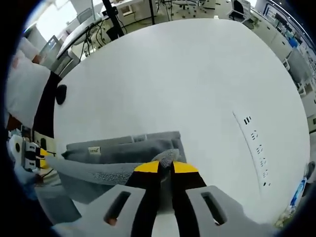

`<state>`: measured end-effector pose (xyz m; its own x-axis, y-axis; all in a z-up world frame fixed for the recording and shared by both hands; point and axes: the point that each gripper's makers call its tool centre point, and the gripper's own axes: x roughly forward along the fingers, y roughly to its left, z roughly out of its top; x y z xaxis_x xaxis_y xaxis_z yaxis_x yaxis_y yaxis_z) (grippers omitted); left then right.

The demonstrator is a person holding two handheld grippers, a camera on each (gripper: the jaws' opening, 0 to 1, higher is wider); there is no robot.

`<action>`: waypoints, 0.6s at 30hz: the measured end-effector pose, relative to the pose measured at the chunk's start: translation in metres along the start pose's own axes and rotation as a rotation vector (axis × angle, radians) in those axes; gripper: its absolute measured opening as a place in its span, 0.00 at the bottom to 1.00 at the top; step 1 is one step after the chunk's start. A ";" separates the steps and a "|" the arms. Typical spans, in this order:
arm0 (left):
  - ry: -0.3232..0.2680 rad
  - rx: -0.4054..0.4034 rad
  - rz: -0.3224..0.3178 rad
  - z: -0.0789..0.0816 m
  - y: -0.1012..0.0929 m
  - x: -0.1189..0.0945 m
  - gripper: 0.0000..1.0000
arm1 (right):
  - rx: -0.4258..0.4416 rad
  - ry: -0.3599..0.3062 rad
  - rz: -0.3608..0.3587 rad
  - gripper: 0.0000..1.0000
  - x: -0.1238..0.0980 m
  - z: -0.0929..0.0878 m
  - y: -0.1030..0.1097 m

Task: Fold the towel on the table until its edges align and the towel forms a compact rectangular stack.

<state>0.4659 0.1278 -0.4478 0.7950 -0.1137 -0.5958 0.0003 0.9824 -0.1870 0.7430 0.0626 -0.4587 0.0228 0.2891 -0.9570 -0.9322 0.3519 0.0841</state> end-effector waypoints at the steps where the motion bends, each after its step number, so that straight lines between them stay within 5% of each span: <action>1: 0.009 0.007 0.002 -0.002 0.001 0.002 0.05 | -0.002 -0.001 -0.001 0.06 0.002 0.001 0.000; 18: 0.103 0.043 0.014 -0.024 0.014 0.020 0.06 | -0.021 -0.013 0.010 0.08 0.029 0.009 0.004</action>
<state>0.4672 0.1353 -0.4808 0.7285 -0.1120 -0.6758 0.0170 0.9892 -0.1457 0.7431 0.0805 -0.4831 0.0178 0.3042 -0.9524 -0.9398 0.3303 0.0880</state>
